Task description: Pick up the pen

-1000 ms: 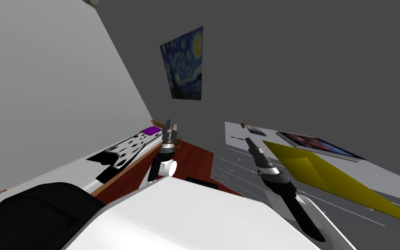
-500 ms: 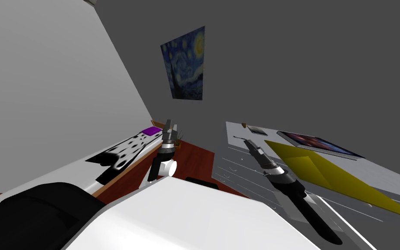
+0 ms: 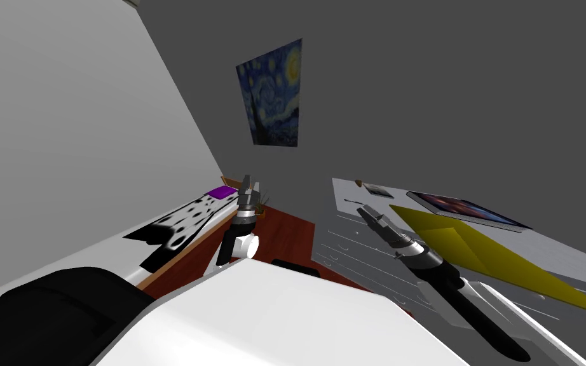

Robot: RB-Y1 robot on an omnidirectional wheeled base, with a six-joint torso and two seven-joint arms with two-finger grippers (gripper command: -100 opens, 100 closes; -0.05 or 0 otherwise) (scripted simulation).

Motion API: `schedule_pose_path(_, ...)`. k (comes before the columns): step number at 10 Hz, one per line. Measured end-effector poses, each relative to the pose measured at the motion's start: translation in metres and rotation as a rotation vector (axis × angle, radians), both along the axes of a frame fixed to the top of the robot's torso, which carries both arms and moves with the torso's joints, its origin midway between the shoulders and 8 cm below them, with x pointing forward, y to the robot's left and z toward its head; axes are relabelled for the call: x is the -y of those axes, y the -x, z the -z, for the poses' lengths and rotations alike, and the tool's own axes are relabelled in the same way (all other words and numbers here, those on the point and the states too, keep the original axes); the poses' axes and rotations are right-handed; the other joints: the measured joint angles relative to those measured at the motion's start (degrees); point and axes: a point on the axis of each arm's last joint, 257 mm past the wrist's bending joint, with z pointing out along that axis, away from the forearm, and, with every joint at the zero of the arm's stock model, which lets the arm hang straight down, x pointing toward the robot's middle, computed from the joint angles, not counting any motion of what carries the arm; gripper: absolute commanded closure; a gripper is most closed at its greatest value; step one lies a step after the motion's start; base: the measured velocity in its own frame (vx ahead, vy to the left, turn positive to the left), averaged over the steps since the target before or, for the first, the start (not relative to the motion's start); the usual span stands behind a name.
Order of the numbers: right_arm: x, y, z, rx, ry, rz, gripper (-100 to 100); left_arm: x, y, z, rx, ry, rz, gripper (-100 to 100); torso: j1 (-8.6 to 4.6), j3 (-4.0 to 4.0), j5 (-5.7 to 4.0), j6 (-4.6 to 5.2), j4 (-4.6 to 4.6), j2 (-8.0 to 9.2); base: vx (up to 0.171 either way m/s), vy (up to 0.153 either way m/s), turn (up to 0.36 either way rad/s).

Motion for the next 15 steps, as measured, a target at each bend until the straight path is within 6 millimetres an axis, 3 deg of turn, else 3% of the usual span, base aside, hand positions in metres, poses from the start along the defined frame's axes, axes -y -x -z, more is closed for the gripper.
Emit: schedule_pose_path(15, 0.034, -0.008, 0.028, -0.078, 0.528, -0.14, -100, 0.0, 0.0, 0.0, 0.0, 0.0, 0.0, 0, -0.1, -0.05, -0.03, 0.0, -0.02, -0.08, 0.005, 0.043, -0.015)
